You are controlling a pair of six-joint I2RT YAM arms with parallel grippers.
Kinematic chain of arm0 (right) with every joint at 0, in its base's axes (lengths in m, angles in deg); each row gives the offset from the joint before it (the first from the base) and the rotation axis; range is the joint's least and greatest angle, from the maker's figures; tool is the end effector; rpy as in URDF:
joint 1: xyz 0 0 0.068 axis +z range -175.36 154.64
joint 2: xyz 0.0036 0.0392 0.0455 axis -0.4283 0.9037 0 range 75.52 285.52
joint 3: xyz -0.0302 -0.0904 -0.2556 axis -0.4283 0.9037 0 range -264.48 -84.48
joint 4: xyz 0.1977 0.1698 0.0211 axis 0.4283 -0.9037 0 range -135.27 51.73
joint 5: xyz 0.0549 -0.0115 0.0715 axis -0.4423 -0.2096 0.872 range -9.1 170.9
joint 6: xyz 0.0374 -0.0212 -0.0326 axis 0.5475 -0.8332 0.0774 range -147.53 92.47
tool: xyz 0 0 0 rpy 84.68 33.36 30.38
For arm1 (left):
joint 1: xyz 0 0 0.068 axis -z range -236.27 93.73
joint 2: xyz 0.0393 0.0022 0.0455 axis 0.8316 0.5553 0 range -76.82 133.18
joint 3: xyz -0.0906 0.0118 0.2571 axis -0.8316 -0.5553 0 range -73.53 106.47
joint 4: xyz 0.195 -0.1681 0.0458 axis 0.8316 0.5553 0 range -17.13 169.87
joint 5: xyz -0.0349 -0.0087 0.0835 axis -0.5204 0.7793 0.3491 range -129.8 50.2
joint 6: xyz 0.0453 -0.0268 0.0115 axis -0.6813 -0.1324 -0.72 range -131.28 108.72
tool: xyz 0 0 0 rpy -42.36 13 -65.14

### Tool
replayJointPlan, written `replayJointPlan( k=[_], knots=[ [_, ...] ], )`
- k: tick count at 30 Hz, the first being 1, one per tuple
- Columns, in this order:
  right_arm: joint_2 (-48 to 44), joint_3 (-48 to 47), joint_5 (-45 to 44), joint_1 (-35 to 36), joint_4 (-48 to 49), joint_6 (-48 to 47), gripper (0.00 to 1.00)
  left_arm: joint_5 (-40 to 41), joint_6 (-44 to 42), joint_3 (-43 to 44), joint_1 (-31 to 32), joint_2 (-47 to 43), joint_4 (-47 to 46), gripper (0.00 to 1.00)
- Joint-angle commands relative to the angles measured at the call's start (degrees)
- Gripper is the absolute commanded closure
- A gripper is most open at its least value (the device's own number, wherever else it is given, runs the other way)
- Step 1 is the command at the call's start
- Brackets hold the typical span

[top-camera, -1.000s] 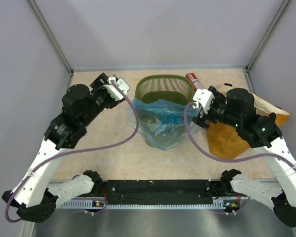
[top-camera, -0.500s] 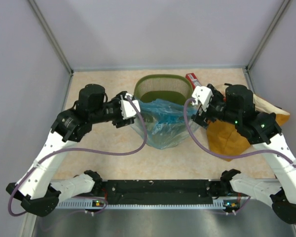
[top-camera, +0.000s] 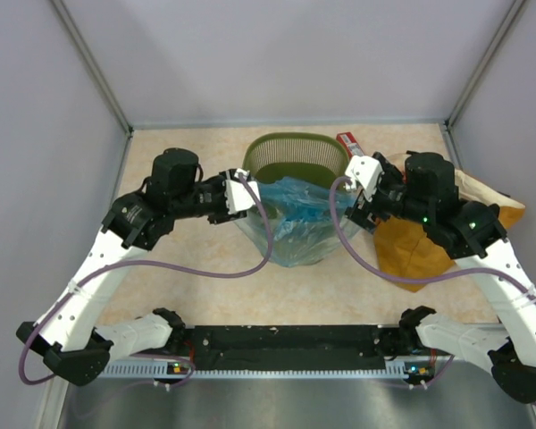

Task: Put the trash bags into the trash bin
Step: Place the trash bag in the trash bin.

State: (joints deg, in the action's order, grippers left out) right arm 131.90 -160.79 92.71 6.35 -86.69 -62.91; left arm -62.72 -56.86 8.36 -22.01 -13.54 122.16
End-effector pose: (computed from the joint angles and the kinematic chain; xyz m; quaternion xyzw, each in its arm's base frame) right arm 0.1488 0.1005 0.4213 -0.5162 0.6834 0.0721 0.5112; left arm 0.1628 -0.1275 0.4300 0.6219 0.5901 -0.1240 0.4996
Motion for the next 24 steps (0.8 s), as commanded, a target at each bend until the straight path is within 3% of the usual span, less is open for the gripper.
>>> replayJointPlan(
  k=[1,10,12,14,19,24],
  knots=[
    [0.0,-2.0,0.7,-0.4,1.4,0.6,0.13,0.6,-1.1,1.3,-0.1,0.5,-4.5,0.54],
    [-0.3,-1.6,0.2,-0.5,1.3,0.4,0.13,1.3,-1.0,2.5,-0.2,1.4,-5.4,0.77],
    [-0.3,-1.6,0.1,-0.5,1.3,0.4,0.13,1.3,-1.0,2.4,-0.2,1.6,-5.6,0.85],
    [-0.3,-1.6,-0.2,-0.5,1.3,0.4,0.13,1.6,-1.0,2.4,-0.1,1.7,-6.0,0.99],
    [-0.2,-1.6,-2.3,-0.5,1.3,0.5,0.14,3.0,-0.4,3.3,-0.3,1.9,-7.8,1.00],
    [0.1,-0.7,-5.4,-0.5,1.4,0.1,0.15,10.6,1.0,2.0,-0.7,3.0,-15.6,1.00]
  ],
)
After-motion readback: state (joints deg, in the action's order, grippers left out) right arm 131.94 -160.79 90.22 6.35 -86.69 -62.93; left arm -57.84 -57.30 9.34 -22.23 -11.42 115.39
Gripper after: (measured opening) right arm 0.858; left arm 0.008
